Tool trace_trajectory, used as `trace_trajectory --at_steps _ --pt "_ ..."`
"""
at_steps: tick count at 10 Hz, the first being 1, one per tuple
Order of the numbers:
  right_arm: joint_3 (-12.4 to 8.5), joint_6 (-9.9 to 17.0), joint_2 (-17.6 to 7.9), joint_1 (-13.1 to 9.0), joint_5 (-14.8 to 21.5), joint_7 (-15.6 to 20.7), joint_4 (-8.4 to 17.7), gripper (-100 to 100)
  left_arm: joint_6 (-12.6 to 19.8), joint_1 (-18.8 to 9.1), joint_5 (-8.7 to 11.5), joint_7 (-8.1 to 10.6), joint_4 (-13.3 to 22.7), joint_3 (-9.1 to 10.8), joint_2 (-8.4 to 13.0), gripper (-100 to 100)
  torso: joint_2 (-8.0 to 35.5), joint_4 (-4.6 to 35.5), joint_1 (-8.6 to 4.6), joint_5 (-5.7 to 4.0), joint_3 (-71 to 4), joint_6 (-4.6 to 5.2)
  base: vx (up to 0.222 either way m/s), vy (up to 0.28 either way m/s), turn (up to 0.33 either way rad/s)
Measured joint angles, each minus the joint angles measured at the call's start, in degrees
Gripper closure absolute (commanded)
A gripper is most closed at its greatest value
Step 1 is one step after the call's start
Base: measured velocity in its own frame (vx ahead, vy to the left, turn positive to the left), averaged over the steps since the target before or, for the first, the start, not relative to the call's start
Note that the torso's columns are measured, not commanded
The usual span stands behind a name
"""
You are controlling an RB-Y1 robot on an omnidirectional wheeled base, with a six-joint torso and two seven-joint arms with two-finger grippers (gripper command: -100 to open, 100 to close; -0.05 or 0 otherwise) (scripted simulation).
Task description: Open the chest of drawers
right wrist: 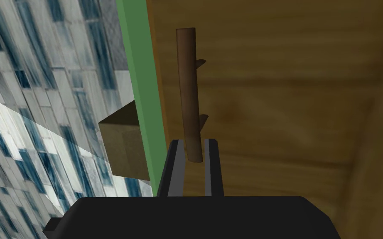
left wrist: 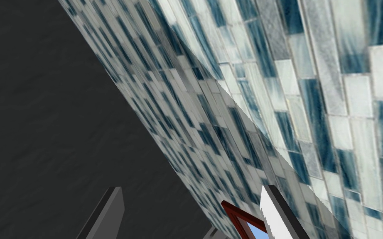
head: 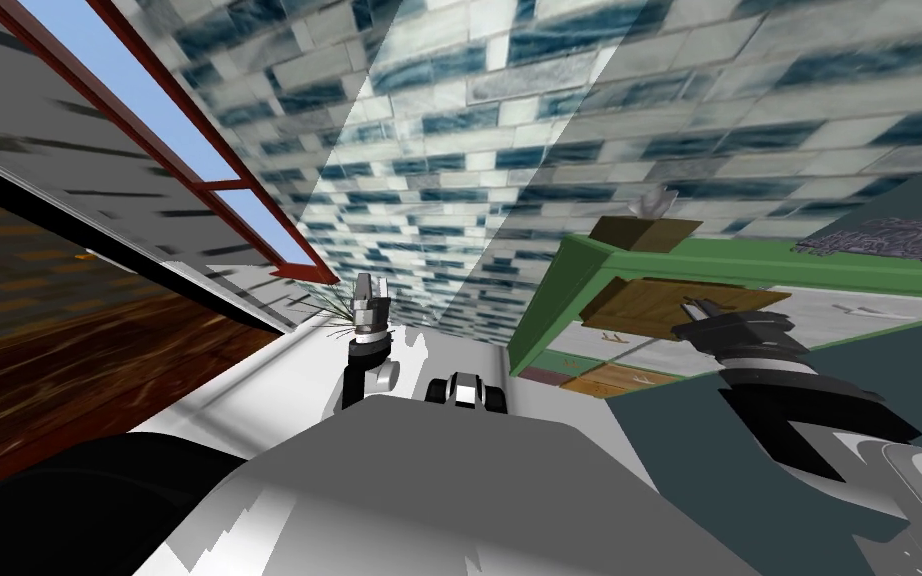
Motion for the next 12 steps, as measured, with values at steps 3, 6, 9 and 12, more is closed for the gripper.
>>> trace_trajectory --at_steps 3,6,9,12 --pt "0.2 -0.5 -0.4 0.7 -0.2 -0.5 -0.6 100 0.0 0.0 0.0 0.00 0.0 0.00 0.0 0 -0.4 0.0 0.14 0.21 -0.3 0.02 -0.128 0.025 -0.044" --pt "0.2 -1.1 -0.6 1.1 -0.5 -0.8 -0.9 -100 0.0 0.0 0.0 0.00 0.0 0.00 0.0 0 -0.2 0.0 0.10 0.04 -0.1 -0.03 -0.154 0.039 -0.065" --pt "-1.4 -1.3 -3.9 2.7 -1.7 -3.2 -0.5 -100 0.0 0.0 0.0 0.00 0.0 0.01 0.0 0 -0.8 -0.1 0.38 0.44 -0.6 -0.19 0.055 0.037 -0.035" --pt "-2.9 -0.5 -8.1 4.0 -2.9 -6.3 -0.3 -100 0.0 0.0 0.0 0.00 0.0 0.00 0.0 0 0.0 0.1 0.40 0.38 -0.1 -0.07 0.038 0.034 -0.029"
